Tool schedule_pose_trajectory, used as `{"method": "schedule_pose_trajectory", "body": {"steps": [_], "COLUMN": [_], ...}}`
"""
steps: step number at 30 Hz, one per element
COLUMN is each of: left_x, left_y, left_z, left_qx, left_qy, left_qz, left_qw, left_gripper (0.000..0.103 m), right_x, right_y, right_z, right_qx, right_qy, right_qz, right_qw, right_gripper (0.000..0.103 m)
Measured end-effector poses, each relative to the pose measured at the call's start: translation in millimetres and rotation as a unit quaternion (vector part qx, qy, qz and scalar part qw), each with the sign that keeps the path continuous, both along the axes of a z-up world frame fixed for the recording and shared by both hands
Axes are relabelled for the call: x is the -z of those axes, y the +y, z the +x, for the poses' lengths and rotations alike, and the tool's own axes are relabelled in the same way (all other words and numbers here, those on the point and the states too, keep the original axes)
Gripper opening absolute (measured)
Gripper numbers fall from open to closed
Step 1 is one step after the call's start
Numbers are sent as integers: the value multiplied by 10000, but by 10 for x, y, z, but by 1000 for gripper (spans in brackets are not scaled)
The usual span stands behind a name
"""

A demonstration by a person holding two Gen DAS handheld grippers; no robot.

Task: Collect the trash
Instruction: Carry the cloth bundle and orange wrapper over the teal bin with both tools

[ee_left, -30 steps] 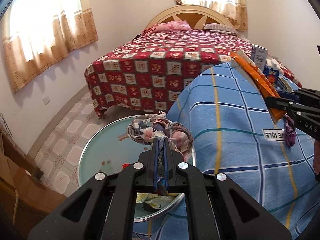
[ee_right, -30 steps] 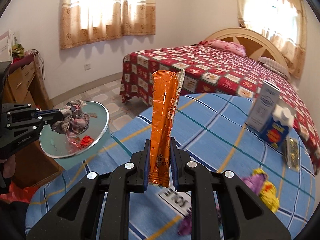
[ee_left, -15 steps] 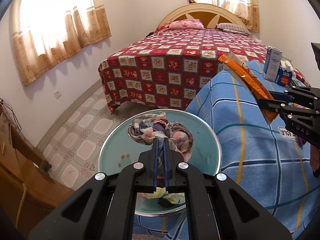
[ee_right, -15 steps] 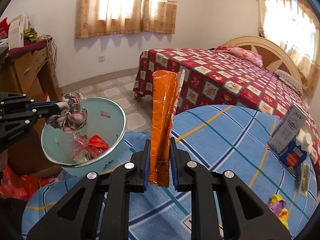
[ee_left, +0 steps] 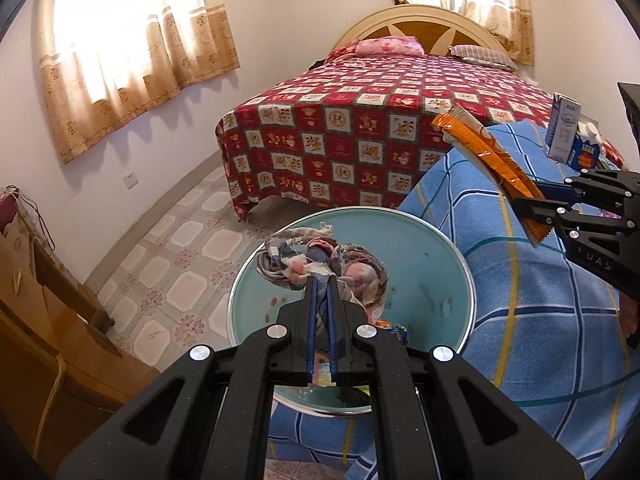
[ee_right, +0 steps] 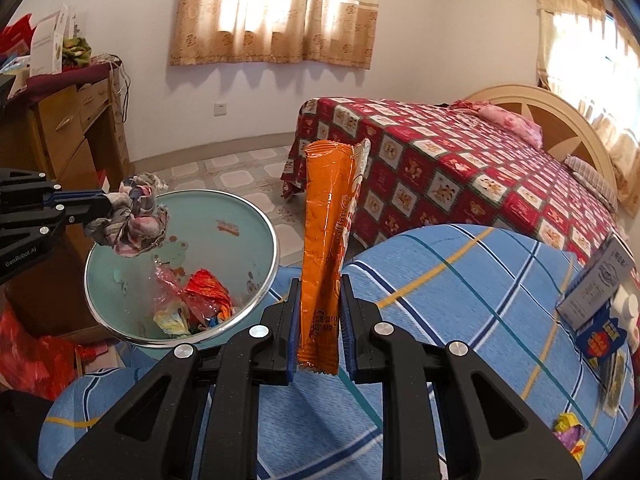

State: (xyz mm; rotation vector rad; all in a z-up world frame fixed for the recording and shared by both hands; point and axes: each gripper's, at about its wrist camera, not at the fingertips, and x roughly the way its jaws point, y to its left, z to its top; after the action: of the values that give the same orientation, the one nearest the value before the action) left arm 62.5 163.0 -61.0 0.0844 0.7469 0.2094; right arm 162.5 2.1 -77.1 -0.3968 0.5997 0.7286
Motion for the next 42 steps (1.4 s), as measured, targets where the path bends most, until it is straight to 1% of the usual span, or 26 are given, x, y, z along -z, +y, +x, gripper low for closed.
{"method": "schedule_pose_trajectory", "body": {"steps": [17, 28, 42], "left_x": [51, 73, 64], "left_y": [155, 249, 254], "left_z": [-87, -137, -157], "left_qx": [-183, -366, -364], "left_qy": [46, 51, 47], "left_qz": [2, 23, 2], "left_qw": [9998, 9993, 9993], "left_gripper": [4, 4, 5], "right_x": [74, 125, 134], "right_y": [285, 337, 368], "right_z": [-12, -48, -85], "right_qx": [-321, -479, -567], "right_qy": [-68, -150, -229], "right_qz": [-165, -229, -239], "right_qw": [9993, 9985, 9978], "right_gripper": [19, 19, 19]}}
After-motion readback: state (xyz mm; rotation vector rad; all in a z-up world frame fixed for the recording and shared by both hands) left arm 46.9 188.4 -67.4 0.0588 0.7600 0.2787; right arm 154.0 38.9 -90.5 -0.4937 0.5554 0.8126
